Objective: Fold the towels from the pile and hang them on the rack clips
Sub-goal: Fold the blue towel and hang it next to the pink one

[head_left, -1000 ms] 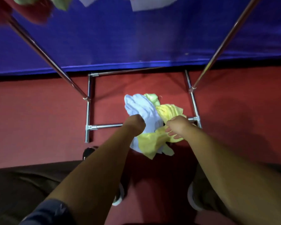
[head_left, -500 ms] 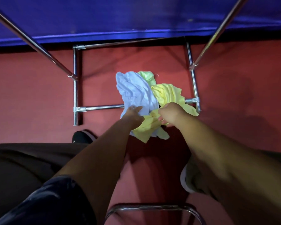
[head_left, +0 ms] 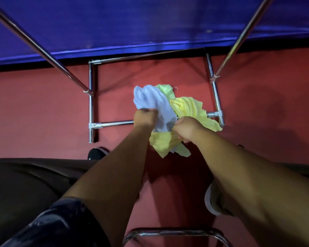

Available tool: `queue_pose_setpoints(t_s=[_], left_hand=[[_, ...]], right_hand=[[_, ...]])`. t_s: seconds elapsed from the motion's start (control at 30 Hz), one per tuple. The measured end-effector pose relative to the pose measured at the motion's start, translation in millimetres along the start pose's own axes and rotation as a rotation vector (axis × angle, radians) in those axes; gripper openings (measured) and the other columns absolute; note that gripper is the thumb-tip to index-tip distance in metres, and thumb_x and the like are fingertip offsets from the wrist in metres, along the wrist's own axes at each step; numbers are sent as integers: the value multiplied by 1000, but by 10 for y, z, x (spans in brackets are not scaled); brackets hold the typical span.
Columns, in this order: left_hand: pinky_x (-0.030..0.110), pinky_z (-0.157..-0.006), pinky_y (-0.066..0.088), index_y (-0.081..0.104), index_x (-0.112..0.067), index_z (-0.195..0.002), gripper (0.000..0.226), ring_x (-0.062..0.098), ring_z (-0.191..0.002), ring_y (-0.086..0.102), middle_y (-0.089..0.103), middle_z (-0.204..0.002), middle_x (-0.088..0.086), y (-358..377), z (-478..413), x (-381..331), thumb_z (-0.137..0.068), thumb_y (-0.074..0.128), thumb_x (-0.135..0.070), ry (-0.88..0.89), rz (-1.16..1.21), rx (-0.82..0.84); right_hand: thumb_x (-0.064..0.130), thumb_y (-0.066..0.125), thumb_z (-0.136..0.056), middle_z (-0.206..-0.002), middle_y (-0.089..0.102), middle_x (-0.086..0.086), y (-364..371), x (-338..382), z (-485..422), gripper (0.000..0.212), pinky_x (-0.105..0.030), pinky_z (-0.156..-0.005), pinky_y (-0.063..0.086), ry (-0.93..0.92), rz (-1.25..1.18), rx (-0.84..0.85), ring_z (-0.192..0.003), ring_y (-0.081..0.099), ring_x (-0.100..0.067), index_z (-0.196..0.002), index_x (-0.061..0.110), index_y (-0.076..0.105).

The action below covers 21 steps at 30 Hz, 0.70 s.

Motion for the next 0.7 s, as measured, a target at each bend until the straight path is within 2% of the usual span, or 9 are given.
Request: queue_pose_setpoints(t_s=[0.07, 0.13, 0.2, 0.3, 0.37, 0.43, 0.53, 0.6, 0.7], left_hand=[[44, -77, 65, 68, -5, -74, 16, 39, -84, 76, 71, -81, 18, -14, 64, -154, -84, 63, -17, -17, 145, 44], [58, -83, 66, 72, 1, -98, 21, 44, -93, 78, 73, -99, 23, -17, 151, -335, -87, 63, -15, 8, 285, 107], [53, -76, 68, 67, 6, -113, 27, 36, -83, 74, 69, -95, 21, -103, 321, -531, -92, 62, -10, 23, 423, 110], [29, -50, 51, 61, 0, -87, 11, 24, -55, 54, 53, -69, 14, -279, 648, -892, -92, 53, 5, 49, 476, 88], [23, -47, 39, 54, -4, -76, 20, 17, -40, 42, 43, -55, 8, -417, 837, -1093, -93, 52, 7, 60, 484, 66], [19, -40, 39, 51, -7, -71, 29, 15, -32, 40, 40, -43, 5, -537, 1041, -1300, -96, 52, 8, 88, 510, 88], [19, -45, 47, 57, -15, -76, 29, 13, -49, 54, 56, -61, 1, -723, 1329, -1688, -98, 56, 4, 214, 452, 129], [22, -55, 51, 64, -19, -85, 26, 14, -63, 59, 63, -76, 0, -948, 1589, -1967, -98, 58, 2, 328, 368, 94], [25, -61, 51, 71, -10, -96, 25, 20, -70, 61, 72, -88, 6, -1226, 2066, -2354, -99, 51, 5, 443, 389, 154]], right_hand=[[26, 71, -96, -97, 68, -5, 11, 135, 79, 23, -45, -87, 61, -66, -18, 14, -99, 71, -33, -118, 21, 68], [32, 79, -89, -115, 70, -2, -22, 258, 145, 50, -39, -88, 56, -109, -76, 6, -104, 70, -26, -137, 26, 65], [30, 79, -90, -116, 74, -1, -88, 410, 275, 47, -34, -81, 51, -158, -154, 1, -99, 69, -20, -135, 26, 66], [28, 75, -87, -99, 75, -3, -258, 638, 534, 20, -37, -81, 51, -214, -235, -54, -94, 69, -24, -106, 23, 72], [33, 72, -83, -96, 77, -4, -399, 791, 748, 23, -39, -83, 56, -249, -287, -127, -92, 72, -27, -101, 19, 72], [44, 69, -74, -97, 80, -5, -525, 988, 997, 37, -46, -86, 61, -309, -321, -172, -96, 77, -30, -100, 18, 74], [43, 66, -78, -100, 82, -7, -736, 1344, 1434, 36, -46, -89, 62, -412, -330, -235, -101, 79, -30, -100, 17, 76], [30, 66, -95, -97, 80, -3, -904, 1588, 1830, 17, -34, -75, 57, -500, -300, -274, -90, 75, -21, -102, 19, 76], [28, 66, -99, -84, 69, 7, -1203, 1842, 2359, 9, -27, -63, 44, -614, -260, -355, -76, 60, -13, -97, 23, 73]])
Point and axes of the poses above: each hand's wrist, its own z-axis away from the middle knuckle, its own y-axis out of the palm, x = y × z, the point moved 10 cm from there along -z, towards the middle knuckle
